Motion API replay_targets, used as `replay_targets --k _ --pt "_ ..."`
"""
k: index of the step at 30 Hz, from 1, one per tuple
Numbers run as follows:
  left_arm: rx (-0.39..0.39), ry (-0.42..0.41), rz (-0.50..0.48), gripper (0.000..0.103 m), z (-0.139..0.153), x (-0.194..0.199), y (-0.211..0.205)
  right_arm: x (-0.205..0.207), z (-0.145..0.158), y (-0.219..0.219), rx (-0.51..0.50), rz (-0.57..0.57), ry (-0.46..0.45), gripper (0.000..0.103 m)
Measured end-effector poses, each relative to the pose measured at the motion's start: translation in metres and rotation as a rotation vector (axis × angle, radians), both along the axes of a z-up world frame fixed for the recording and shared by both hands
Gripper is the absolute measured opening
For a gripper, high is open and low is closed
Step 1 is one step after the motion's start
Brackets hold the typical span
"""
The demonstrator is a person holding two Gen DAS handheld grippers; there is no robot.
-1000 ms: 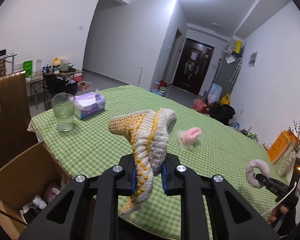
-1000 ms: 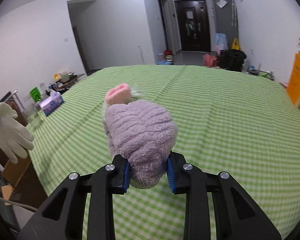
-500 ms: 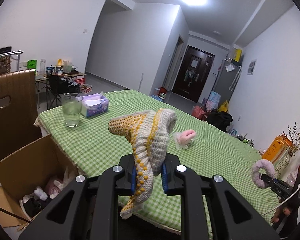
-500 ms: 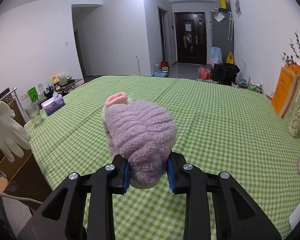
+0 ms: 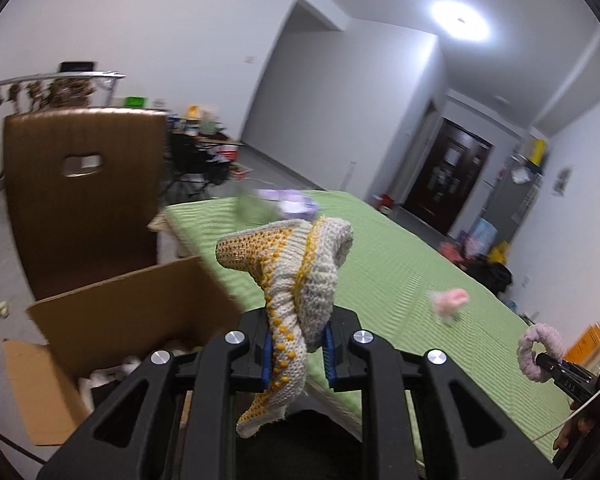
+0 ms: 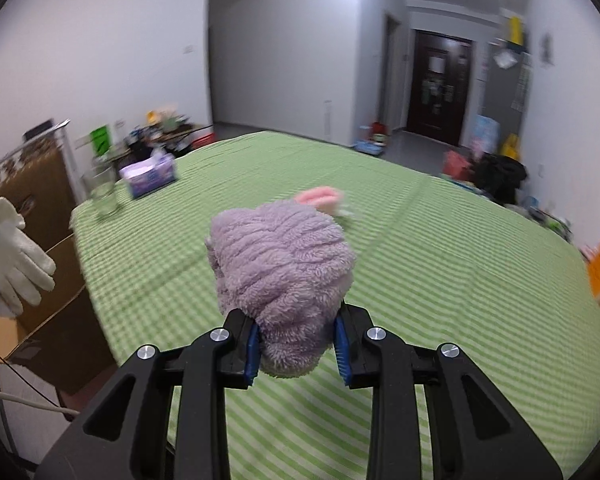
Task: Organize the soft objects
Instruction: 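Carry the beige glove and lilac sock into the box and open both grippers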
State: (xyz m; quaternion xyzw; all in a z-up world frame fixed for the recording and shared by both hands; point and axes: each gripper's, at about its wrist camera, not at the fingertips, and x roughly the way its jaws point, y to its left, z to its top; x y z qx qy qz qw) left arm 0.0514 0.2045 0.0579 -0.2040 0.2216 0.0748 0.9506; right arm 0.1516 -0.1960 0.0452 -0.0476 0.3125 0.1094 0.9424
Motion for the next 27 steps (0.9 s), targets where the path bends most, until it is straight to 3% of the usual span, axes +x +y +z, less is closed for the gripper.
replay_targets --k 9,15,20,27 --pt "-0.064 0.084 0.258 0.016 -0.046 -0.026 0.100 0.037 -0.006 0.148 -0.061 0.285 0.041 0.031" --pt "-0.127 0.176 0.518 0.016 -0.097 -0.057 0.164 0.047 -0.031 0.248 -0.111 0.481 0.102 0.031" --pt "-0.183 0.266 0.527 0.016 -0.136 -0.052 0.183 0.051 -0.056 0.322 -0.150 0.626 0.158 0.031" --pt "-0.255 0.288 0.452 0.016 -0.156 -0.032 0.188 0.053 -0.092 0.396 -0.189 0.752 0.222 0.031"
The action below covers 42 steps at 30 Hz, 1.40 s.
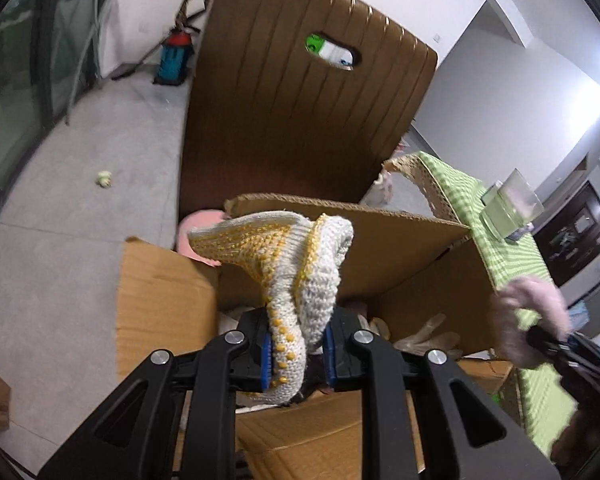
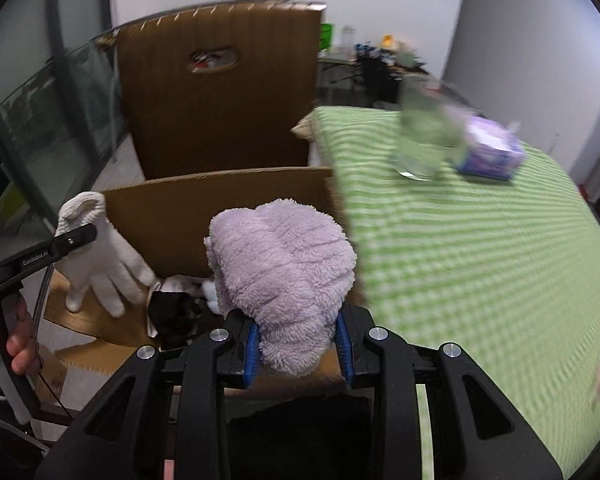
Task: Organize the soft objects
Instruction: 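Carry the beige glove and lilac sock into the box and open both grippers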
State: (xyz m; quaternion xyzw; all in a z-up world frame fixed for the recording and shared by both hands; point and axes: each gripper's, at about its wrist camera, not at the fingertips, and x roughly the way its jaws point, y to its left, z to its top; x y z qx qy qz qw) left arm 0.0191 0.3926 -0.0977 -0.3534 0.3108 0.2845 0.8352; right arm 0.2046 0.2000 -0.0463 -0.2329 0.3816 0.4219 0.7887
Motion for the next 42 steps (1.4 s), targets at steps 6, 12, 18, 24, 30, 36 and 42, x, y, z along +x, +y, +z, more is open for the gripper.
replay_targets --k 6,12,18,24,30,36,42 --pt "0.010 0.002 -0.066 0.016 -0.003 0.019 -0.006 0.024 -0.036 0.037 -0.058 -0.009 0.019 0.042" --pt "-0.020 0.038 -0.118 0.017 -0.014 0.039 -0.005 0.039 -0.046 0.053 -0.062 -0.011 -0.038 0.058" --pt "0.030 0.006 -0.151 0.017 0.006 0.043 -0.007 0.044 -0.040 0.051 -0.021 -0.016 -0.023 0.058" --pt "0.045 0.034 -0.216 0.040 0.003 0.060 -0.019 0.034 -0.022 0.044 0.002 0.016 -0.034 0.058" --pt "0.072 -0.002 -0.193 0.065 0.020 0.049 -0.023 0.021 -0.014 0.033 0.005 0.024 -0.028 0.058" --pt "0.106 -0.030 -0.131 0.067 0.041 0.027 -0.022 0.005 -0.002 0.017 0.013 0.027 -0.039 0.058" --pt "0.142 -0.067 -0.104 0.070 0.064 0.008 -0.034 -0.009 0.020 -0.006 0.043 0.010 -0.069 0.060"
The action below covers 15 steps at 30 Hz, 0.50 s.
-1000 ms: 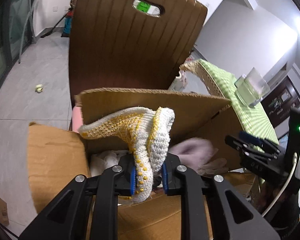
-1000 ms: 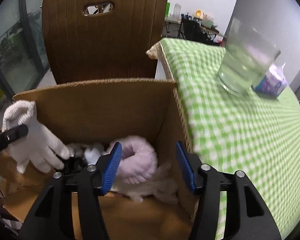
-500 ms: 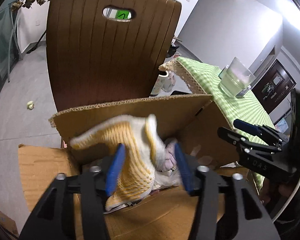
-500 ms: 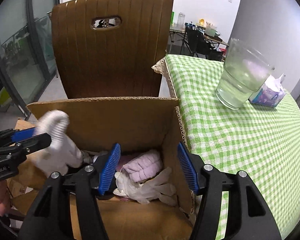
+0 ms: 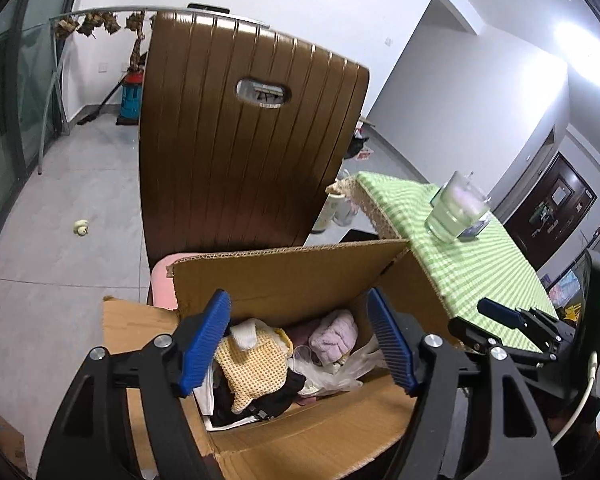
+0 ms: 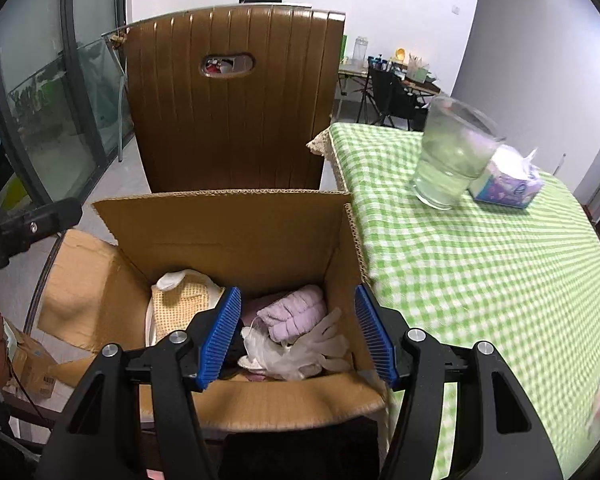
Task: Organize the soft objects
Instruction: 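Carry the beige glove and lilac sock into the box and open both grippers, then withdraw both tools from the box back over the table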
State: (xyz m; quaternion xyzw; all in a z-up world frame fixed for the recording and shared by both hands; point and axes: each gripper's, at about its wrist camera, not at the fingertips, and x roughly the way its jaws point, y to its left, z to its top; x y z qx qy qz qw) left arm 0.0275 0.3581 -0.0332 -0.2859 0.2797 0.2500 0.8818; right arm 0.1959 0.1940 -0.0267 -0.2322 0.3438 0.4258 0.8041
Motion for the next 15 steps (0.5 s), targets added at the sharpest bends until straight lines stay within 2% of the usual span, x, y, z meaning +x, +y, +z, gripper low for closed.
replay_targets --k 5,7,9,10,12,15 --pt "0.059 -0.012 0.011 0.073 0.018 -0.009 -0.021 -0.011 0.019 -0.026 0.042 -0.031 -0.030 0.061" --pt "0.159 0.022 0.066 0.077 0.026 -0.009 -0.034 -0.016 0.030 -0.040 0.071 -0.050 -0.052 0.061" --pt "0.306 0.052 0.115 0.077 0.036 -0.010 -0.055 -0.021 0.040 -0.055 0.122 -0.070 -0.086 0.061" --pt "0.340 0.050 0.121 0.078 0.040 -0.011 -0.061 -0.025 0.047 -0.065 0.160 -0.079 -0.112 0.062" --pt "0.401 0.017 0.146 0.078 0.051 -0.016 -0.076 -0.032 0.056 -0.082 0.221 -0.098 -0.161 0.070" --pt "0.455 -0.034 0.183 0.082 0.066 -0.024 -0.094 -0.041 0.067 -0.110 0.284 -0.134 -0.210 0.072"
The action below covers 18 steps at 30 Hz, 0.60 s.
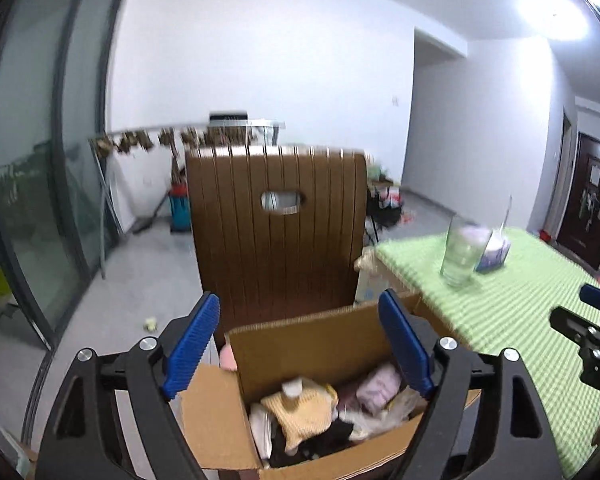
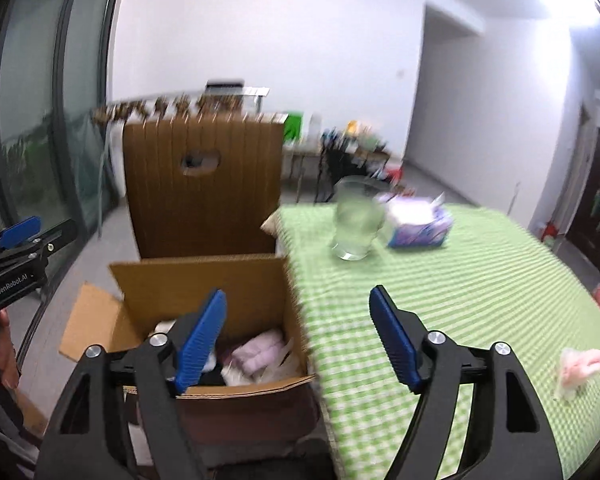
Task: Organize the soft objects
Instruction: 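Withdraw both tools from the box back over the table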
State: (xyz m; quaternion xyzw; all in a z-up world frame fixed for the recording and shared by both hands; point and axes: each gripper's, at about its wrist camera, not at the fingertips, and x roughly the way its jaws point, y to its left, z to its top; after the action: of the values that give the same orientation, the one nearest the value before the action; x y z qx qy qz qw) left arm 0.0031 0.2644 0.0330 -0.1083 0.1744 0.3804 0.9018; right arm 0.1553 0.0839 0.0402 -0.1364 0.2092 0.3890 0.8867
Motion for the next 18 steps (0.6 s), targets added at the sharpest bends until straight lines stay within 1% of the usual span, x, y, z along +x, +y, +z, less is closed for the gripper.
replay_targets --k 1,3,5,9,15,18 --pt "0.013 -0.010 0.007 0.086 0.004 -0.001 -0.004 -0.003 0.003 -0.011 0.021 -0.013 -0.011 0.072" --pt "0.050 -0.032 0.008 0.088 0.013 -0.003 -0.019 -0.005 0.008 -0.030 0.046 -0.041 -0.020 0.072" --pt "0.069 -0.035 -0.019 0.091 0.021 -0.002 -0.032 -0.006 0.012 -0.054 0.069 -0.081 -0.022 0.073" --pt "0.104 -0.040 -0.115 0.092 0.033 0.007 -0.073 -0.007 0.018 -0.113 0.112 -0.194 -0.022 0.075" --pt "0.099 -0.047 -0.244 0.093 0.039 0.033 -0.129 -0.011 0.024 -0.205 0.141 -0.380 -0.030 0.076" --pt "0.098 -0.043 -0.346 0.093 0.040 0.051 -0.168 -0.018 0.026 -0.255 0.159 -0.480 -0.037 0.076"
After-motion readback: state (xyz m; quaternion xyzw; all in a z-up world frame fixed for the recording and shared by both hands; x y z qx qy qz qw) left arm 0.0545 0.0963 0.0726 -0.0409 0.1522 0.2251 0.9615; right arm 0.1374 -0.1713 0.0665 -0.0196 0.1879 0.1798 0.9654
